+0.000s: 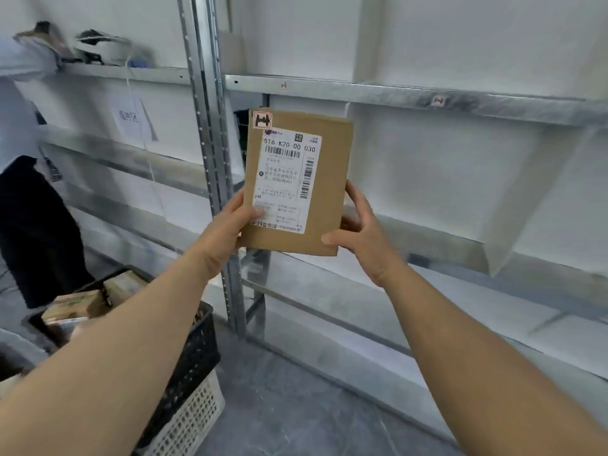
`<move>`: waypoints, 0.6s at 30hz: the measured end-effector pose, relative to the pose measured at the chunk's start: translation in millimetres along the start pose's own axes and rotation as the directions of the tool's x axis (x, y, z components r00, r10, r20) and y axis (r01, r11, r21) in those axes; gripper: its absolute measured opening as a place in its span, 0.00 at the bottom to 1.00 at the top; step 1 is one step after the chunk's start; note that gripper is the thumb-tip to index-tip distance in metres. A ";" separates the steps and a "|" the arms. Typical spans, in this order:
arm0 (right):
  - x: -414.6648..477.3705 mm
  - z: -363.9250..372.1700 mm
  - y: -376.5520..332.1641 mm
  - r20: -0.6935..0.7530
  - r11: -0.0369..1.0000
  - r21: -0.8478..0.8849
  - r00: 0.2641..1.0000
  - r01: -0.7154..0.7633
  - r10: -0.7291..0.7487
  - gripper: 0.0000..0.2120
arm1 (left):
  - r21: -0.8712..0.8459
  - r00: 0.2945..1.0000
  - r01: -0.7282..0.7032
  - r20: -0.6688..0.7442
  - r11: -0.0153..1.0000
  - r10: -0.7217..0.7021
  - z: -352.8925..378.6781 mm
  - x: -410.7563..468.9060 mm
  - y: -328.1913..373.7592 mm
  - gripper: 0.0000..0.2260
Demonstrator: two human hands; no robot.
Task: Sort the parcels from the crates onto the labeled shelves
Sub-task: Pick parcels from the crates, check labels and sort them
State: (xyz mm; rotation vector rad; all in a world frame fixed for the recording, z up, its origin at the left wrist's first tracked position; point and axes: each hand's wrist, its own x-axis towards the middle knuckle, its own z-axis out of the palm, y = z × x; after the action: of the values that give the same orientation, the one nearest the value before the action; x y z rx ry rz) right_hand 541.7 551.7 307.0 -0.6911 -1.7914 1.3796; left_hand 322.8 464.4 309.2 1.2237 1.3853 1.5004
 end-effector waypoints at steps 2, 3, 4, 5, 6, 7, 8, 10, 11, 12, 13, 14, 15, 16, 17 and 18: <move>-15.9 -35.3 -4.3 -0.065 1.000 -0.016 0.998 0.024 -0.025 0.44 | -0.020 0.997 -0.027 0.069 0.999 0.028 39.7 9.5 7.9 0.25; -24.6 -52.5 -6.7 -0.098 0.999 -0.023 0.995 0.028 -0.031 0.44 | -0.022 0.993 -0.036 0.107 0.999 0.038 59.5 13.6 12.0 0.24; -33.1 -69.3 -9.2 -0.130 0.999 -0.026 0.991 0.029 -0.032 0.44 | -0.019 0.988 -0.040 0.146 0.999 0.042 78.3 17.6 15.7 0.23; -41.7 -86.0 -11.1 -0.163 0.999 -0.031 0.986 0.030 -0.035 0.44 | -0.017 0.982 -0.042 0.183 0.999 0.044 96.6 21.7 18.7 0.23; -49.7 -102.2 -13.1 -0.196 0.999 -0.038 0.980 0.035 -0.042 0.45 | -0.019 0.976 -0.045 0.215 0.999 0.048 114.4 26.5 21.4 0.24; -57.7 -118.0 -15.2 -0.230 0.998 -0.049 0.972 0.041 -0.051 0.45 | -0.015 0.968 -0.052 0.243 0.999 0.054 131.4 31.7 24.2 0.24; -65.6 -132.3 -17.8 -0.263 0.997 -0.055 0.963 0.046 -0.059 0.44 | -0.003 0.960 -0.063 0.272 0.998 0.062 147.9 36.5 27.1 0.24; -82.1 -160.2 -24.1 -0.328 0.996 -0.075 0.942 0.053 -0.075 0.43 | 0.010 0.941 -0.088 0.330 0.996 0.080 180.8 46.3 33.5 0.28; -91.5 -174.6 -27.5 -0.362 0.994 -0.094 0.928 0.052 -0.083 0.43 | 0.011 0.930 -0.100 0.356 0.995 0.090 196.7 51.0 36.8 0.32; -100.8 -189.5 -30.5 -0.395 0.992 -0.112 0.914 0.051 -0.092 0.43 | 0.010 0.920 -0.111 0.380 0.994 0.099 212.4 55.6 40.3 0.36; -110.8 -204.2 -33.6 -0.428 0.990 -0.132 0.898 0.051 -0.103 0.44 | 0.008 0.908 -0.123 0.403 0.992 0.109 227.5 60.0 43.4 0.38; -121.3 -218.8 -37.4 -0.460 0.987 -0.155 0.880 0.047 -0.115 0.44 | 0.002 0.899 -0.133 0.422 0.991 0.120 242.7 64.8 45.9 0.38; -132.4 -232.8 -40.9 -0.490 0.982 -0.183 0.862 0.039 -0.125 0.44 | -0.003 0.889 -0.145 0.438 0.989 0.132 258.4 68.1 48.5 0.36; -142.9 -246.1 -44.8 -0.518 0.978 -0.209 0.845 0.026 -0.133 0.44 | -0.007 0.881 -0.166 0.448 0.986 0.152 273.9 70.5 50.9 0.34; -153.6 -258.8 -48.7 -0.545 0.973 -0.229 0.828 0.009 -0.135 0.44 | -0.006 0.873 -0.198 0.455 0.980 0.178 289.5 71.9 53.0 0.31; -164.6 -271.5 -52.7 -0.572 0.970 -0.244 0.809 -0.009 -0.136 0.44 | 0.000 0.864 -0.235 0.458 0.972 0.209 306.3 72.2 55.2 0.28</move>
State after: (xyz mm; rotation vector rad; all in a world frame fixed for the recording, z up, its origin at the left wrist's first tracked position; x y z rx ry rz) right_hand 860.2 557.6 353.5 -1.0435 -1.4581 0.7795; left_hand 601.9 610.4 363.0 1.6912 0.9993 1.2134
